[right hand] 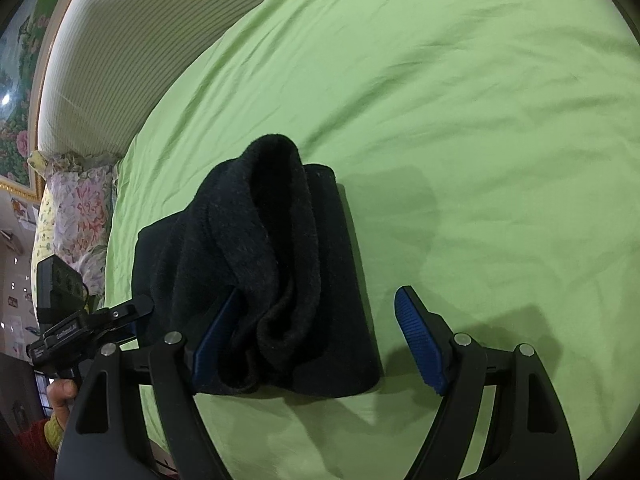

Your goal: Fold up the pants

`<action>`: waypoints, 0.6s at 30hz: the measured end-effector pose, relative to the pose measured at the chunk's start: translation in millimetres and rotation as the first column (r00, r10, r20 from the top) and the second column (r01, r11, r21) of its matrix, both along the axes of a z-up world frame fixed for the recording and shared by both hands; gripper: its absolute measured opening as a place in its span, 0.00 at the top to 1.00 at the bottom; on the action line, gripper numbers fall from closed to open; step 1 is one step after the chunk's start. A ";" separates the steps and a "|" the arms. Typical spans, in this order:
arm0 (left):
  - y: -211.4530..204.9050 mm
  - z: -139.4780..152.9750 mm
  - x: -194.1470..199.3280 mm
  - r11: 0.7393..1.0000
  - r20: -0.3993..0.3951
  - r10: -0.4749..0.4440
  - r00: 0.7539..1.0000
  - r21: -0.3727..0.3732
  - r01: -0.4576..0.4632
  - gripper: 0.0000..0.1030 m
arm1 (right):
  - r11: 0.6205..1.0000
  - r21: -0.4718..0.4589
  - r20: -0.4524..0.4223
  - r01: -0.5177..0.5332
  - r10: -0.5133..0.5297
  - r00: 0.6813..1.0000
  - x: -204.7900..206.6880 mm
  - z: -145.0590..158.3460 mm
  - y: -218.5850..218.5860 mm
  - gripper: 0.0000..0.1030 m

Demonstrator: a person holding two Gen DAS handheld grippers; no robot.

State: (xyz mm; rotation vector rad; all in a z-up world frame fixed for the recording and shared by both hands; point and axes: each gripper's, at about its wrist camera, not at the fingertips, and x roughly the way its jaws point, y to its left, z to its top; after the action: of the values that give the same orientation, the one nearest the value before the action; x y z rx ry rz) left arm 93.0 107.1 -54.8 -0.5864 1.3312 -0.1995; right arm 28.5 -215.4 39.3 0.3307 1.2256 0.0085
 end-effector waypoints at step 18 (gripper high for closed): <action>-3.0 -4.3 -0.1 0.999 0.021 -0.039 0.999 0.006 0.039 0.56 | 0.997 0.035 -0.031 -0.062 0.063 0.998 5.6 -11.0 17.0 0.38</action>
State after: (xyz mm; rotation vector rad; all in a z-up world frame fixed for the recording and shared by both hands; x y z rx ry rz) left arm 93.0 104.1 -59.1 -0.5528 1.3232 -0.2334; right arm 34.1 -198.4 28.3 0.3229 1.2684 0.0779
